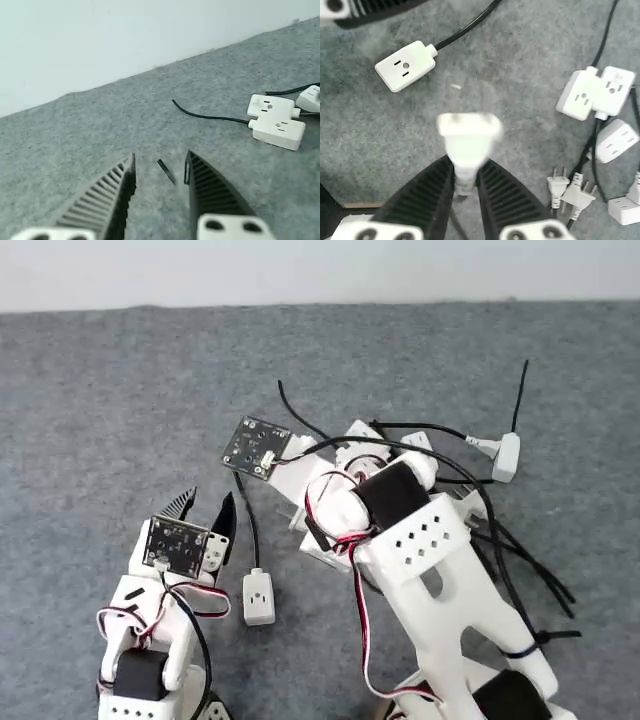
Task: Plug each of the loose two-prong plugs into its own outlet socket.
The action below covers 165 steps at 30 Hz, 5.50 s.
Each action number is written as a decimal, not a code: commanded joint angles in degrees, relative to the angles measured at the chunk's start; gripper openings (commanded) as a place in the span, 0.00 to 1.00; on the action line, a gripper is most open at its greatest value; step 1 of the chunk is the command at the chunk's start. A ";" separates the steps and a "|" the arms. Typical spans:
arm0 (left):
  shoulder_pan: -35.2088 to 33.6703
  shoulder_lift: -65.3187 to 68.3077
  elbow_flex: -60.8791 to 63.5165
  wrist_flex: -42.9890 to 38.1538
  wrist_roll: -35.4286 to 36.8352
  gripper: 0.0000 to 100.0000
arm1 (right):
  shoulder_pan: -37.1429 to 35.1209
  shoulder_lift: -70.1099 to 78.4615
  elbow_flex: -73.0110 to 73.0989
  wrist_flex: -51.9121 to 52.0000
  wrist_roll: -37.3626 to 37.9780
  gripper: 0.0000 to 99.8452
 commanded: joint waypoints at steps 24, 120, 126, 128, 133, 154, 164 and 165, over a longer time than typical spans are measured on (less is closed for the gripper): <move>1.32 0.09 1.19 -3.25 -0.88 0.17 | 6.99 -2.95 3.96 -6.20 -5.01 0.18; -4.75 0.18 6.29 -12.57 -0.79 0.17 | 2.33 42.42 2.73 -41.54 -12.75 0.01; -4.57 0.26 6.29 -12.66 -0.79 0.17 | 2.33 42.42 2.73 -41.54 -12.75 0.01; -4.57 0.26 6.29 -12.66 -0.79 0.17 | 2.33 42.42 2.73 -41.54 -12.75 0.01; -4.57 0.26 6.29 -12.66 -0.79 0.17 | 2.42 42.42 2.73 -41.54 -12.75 0.01; -2.37 0.09 5.67 -10.64 -0.70 0.17 | 2.24 40.48 5.63 -41.27 -13.27 0.01; 1.05 0.09 5.23 -8.44 -0.79 0.17 | 1.63 40.04 6.59 -42.86 -13.27 0.01; 1.05 0.09 5.23 -8.44 -0.79 0.17 | 1.63 39.96 6.68 -42.86 -13.27 0.01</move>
